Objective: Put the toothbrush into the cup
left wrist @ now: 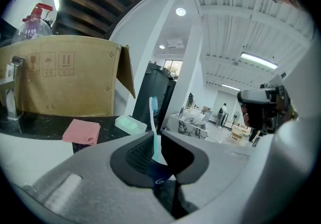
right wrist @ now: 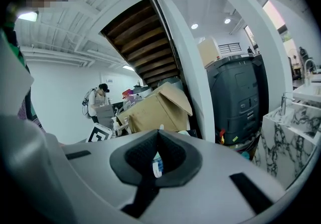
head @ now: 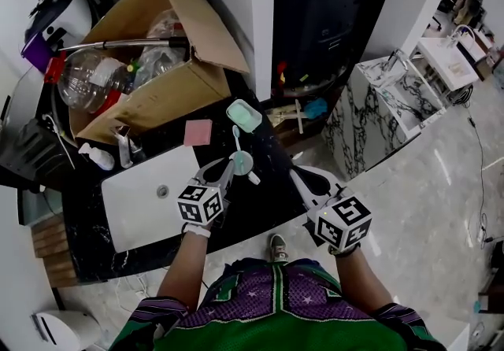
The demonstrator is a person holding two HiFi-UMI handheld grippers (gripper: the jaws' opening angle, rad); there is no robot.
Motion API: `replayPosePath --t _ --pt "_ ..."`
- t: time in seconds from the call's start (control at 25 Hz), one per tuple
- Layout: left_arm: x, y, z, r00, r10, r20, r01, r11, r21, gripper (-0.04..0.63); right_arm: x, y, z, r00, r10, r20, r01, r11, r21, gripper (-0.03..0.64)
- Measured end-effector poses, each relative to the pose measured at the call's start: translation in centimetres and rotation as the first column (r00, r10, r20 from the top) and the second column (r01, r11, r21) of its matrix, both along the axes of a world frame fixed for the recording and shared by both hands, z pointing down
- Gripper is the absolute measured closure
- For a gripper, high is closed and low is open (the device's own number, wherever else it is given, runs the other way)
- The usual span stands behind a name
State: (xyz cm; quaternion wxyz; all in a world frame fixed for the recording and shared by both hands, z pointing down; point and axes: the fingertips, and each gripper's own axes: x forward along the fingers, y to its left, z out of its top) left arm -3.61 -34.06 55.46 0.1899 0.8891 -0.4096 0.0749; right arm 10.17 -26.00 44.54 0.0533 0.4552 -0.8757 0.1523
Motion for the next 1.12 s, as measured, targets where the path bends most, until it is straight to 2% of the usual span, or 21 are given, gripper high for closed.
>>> replayPosePath --t 0.56,1.12 --pt "-4.1 4.6 -1.9 0.999 0.003 -0.047 -0.002 1.0 0.03 0.551 -2.7 3.5 -1.3 0.999 0.036 -0.027 -0.035 0.999 0.016 0.615" --pt "-10.9 11.0 -6.0 1.0 -0.013 -0.026 0.016 0.992 0.123 0.551 -9.2 6.7 -2.1 1.0 -0.005 -0.015 0.005 0.999 0.037 0.615"
